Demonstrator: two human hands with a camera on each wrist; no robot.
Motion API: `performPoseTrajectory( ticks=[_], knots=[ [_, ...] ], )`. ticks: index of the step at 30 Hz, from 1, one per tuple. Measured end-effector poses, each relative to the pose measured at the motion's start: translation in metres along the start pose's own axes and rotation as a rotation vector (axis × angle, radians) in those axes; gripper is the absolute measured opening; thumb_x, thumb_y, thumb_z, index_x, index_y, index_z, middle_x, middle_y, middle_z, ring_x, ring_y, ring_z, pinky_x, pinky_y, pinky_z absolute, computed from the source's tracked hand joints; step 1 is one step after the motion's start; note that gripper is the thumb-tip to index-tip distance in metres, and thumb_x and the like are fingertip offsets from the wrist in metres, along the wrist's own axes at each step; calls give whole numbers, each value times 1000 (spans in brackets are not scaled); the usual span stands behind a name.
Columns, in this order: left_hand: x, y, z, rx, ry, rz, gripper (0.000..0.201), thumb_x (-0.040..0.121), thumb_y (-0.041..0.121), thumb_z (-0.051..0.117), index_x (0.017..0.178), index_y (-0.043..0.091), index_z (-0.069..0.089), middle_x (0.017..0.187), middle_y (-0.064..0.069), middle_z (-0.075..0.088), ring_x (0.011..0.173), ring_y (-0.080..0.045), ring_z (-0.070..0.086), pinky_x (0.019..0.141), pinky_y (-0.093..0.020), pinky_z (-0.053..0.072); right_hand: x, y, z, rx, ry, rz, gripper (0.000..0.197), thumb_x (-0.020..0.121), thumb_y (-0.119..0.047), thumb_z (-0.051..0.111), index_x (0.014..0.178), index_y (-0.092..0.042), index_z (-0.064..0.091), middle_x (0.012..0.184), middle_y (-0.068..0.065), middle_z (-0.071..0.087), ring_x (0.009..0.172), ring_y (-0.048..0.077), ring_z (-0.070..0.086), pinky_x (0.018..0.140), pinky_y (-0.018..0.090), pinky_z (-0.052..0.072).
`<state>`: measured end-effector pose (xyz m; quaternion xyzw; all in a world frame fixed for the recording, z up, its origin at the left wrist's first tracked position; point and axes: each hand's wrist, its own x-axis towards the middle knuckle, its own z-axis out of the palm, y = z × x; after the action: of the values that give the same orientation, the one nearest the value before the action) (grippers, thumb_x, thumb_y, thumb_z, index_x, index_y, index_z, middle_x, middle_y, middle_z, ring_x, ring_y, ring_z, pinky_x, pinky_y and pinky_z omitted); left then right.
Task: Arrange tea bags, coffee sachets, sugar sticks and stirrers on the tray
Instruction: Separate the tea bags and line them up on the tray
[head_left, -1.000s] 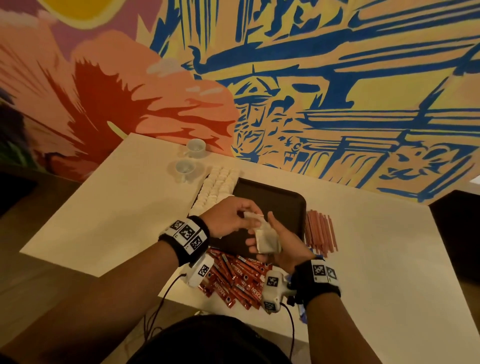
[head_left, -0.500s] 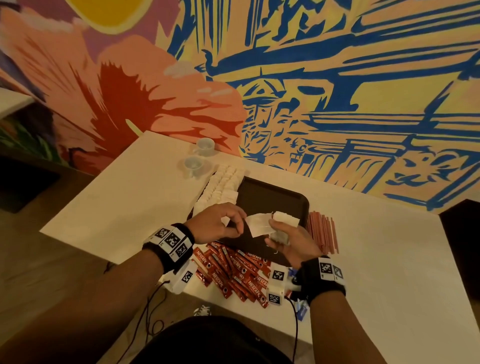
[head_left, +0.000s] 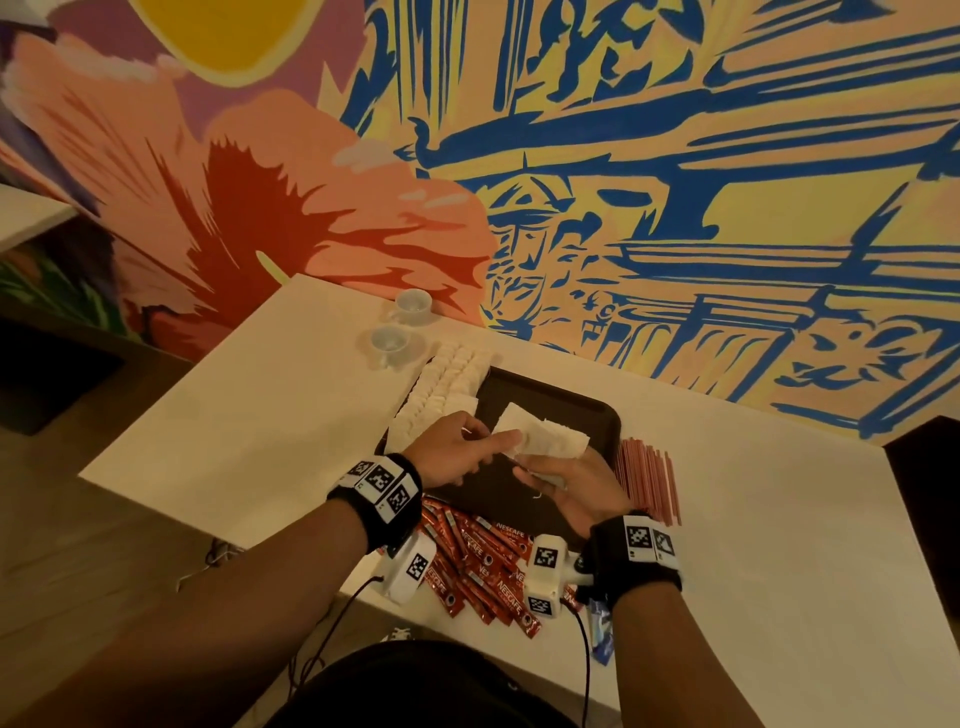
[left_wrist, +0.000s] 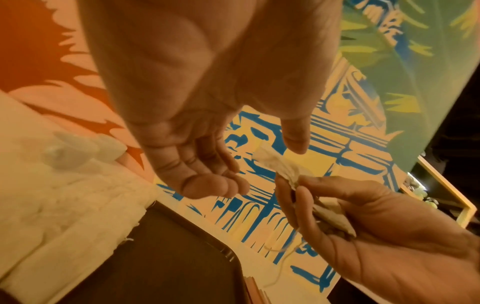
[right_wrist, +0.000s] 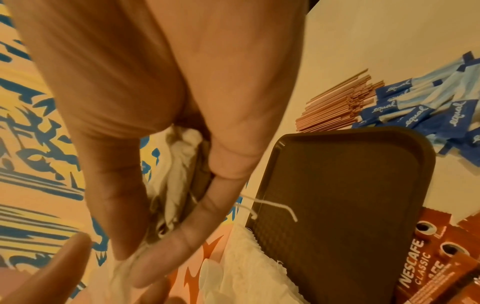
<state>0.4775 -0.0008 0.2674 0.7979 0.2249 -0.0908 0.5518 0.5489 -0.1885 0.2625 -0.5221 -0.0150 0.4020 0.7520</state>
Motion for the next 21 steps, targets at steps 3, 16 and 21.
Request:
performPoseTrajectory(
  ticks=[3, 16, 21],
  knots=[
    [6, 4, -2, -40, -55, 81, 41, 87, 54, 69, 95, 13, 68, 85, 3, 74, 75, -9, 65, 62, -24, 51, 7, -3, 5, -47, -11, 1, 42, 85, -1, 73, 127, -5, 65, 122, 15, 71, 114, 28, 69, 86, 35, 60],
    [41, -8, -48, -56, -113, 112, 1, 93, 16, 68, 92, 15, 69, 82, -1, 75, 70, -9, 64, 62, -22, 50, 47, -7, 14, -30, 196, 72, 33, 85, -9, 77, 117, -5, 69, 111, 13, 74, 106, 29, 70, 83, 43, 62],
    [52, -17, -61, 85, -150, 88, 10, 93, 18, 66, 94, 10, 73, 76, -1, 67, 65, -9, 58, 58, -18, 47, 61, -4, 16, -76, 245, 72, 29, 85, -7, 77, 113, -4, 71, 114, 17, 73, 107, 31, 69, 86, 46, 61]
  ],
)
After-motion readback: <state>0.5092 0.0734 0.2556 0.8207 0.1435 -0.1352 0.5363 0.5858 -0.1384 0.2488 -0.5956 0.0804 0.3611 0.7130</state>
